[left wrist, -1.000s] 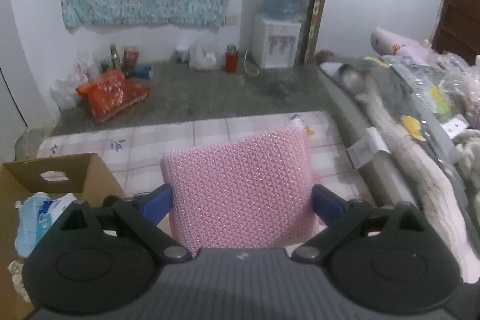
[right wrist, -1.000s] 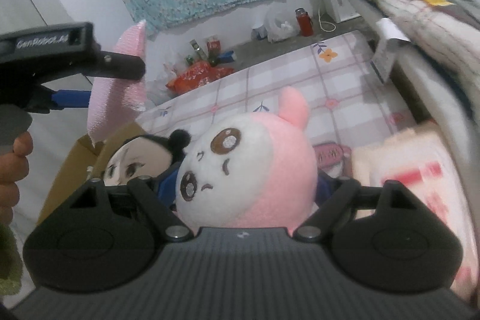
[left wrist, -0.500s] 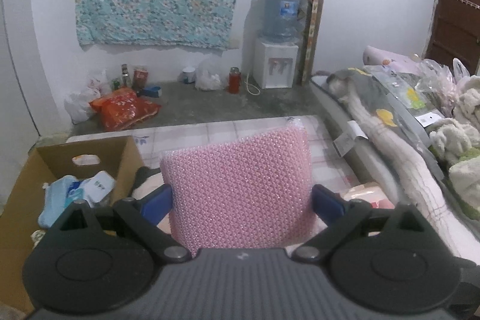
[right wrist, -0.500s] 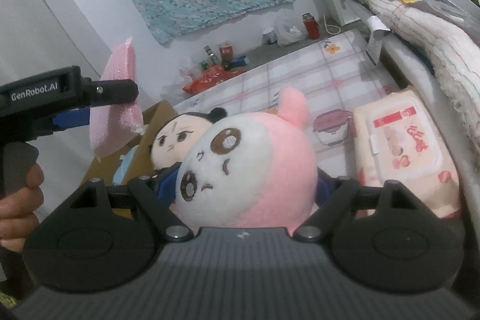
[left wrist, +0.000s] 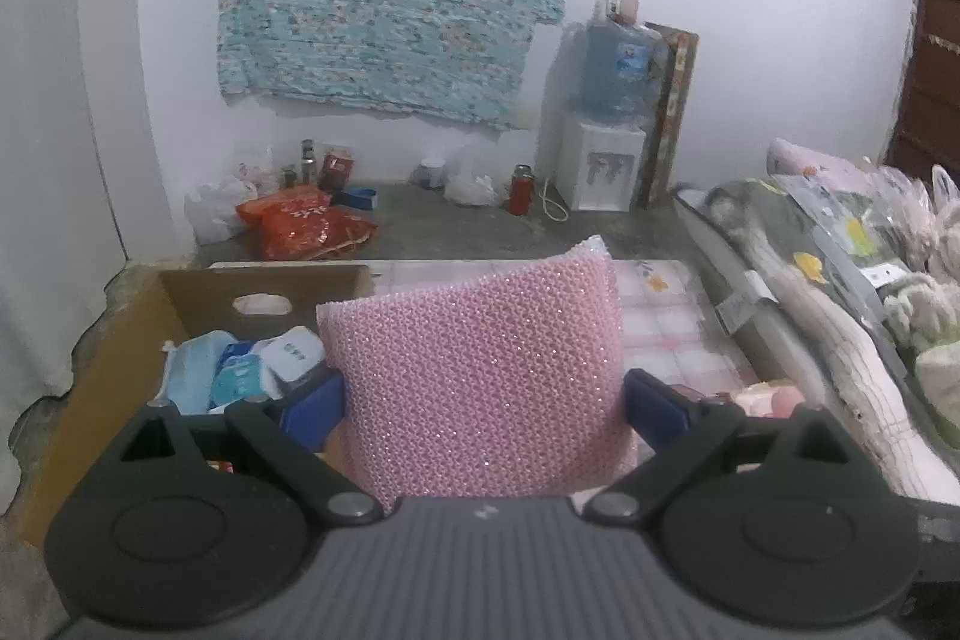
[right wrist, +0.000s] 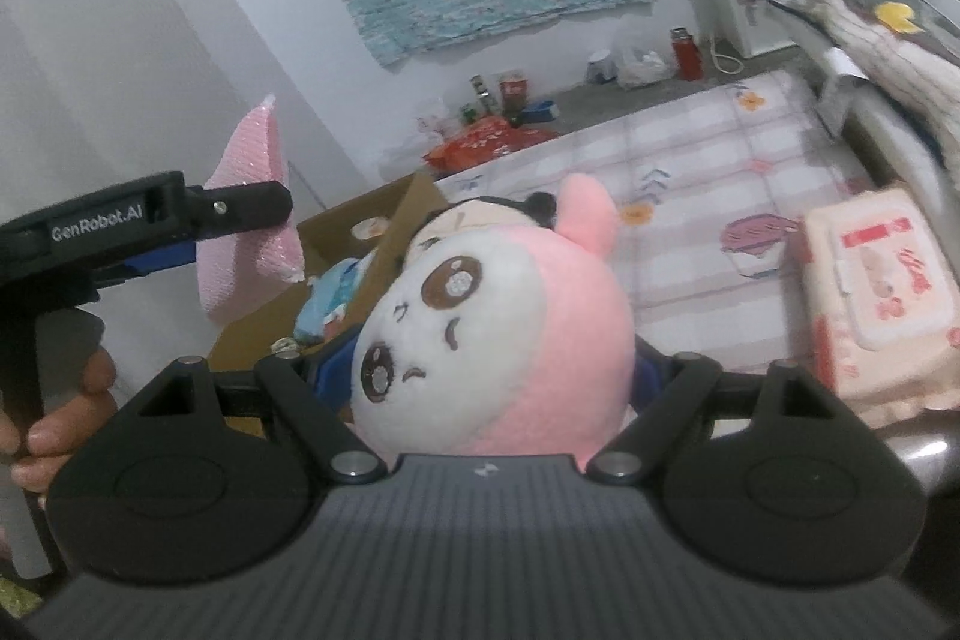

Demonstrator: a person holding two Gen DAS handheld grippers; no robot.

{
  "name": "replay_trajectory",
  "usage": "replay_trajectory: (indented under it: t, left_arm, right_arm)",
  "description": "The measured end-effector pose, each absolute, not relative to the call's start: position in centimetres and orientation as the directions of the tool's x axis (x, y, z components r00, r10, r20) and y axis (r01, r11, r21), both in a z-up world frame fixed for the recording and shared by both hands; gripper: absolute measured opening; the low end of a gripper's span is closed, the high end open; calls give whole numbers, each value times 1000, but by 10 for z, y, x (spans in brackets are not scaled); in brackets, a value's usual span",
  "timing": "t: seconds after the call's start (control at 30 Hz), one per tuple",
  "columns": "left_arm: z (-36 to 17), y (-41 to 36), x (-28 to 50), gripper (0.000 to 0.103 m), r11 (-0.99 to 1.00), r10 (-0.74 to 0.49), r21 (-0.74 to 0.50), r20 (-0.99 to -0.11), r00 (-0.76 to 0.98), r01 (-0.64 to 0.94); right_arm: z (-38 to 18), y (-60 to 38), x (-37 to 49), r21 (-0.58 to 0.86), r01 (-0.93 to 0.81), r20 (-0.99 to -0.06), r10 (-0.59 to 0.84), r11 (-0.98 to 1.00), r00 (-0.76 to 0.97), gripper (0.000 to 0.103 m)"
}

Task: Organize soft objects
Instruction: 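Carry the pink sponge and pink bunny over the cardboard box with both tools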

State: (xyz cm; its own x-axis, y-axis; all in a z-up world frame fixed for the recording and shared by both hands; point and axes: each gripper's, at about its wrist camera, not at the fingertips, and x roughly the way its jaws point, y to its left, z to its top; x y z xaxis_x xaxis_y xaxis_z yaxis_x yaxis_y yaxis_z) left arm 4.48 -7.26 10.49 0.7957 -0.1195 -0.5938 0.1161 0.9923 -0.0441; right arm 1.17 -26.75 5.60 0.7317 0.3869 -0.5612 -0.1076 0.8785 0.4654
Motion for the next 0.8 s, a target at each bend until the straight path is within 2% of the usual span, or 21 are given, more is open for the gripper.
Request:
replay_trajectory:
  t: [0.2, 0.3, 0.47, 0.6, 0.8]
  left_arm:
    - [115, -10, 34, 99, 997, -78, -39, -570, 818, 67]
    - [117, 34, 38, 99, 998, -64, -37, -590, 805, 52]
    - [102, 105, 58, 99, 997, -76, -57, -678, 731, 51]
    - [69, 152, 85, 99, 994, -74, -104, -769, 635, -11]
    - [12, 173, 120, 99, 999, -37, -18, -871, 489, 43]
  right_arm:
    - [78, -229, 16, 463, -182, -551, 442, 868, 708, 84]
    - [91, -203, 23, 467, -237, -541, 487, 852, 686, 84]
    - [110, -150, 47, 509, -332, -528, 593, 794, 608, 84]
    - [114, -101, 74, 507, -383, -555, 633, 772, 540, 84]
    - [109, -41, 109, 491, -410, -607, 640, 768, 472, 84]
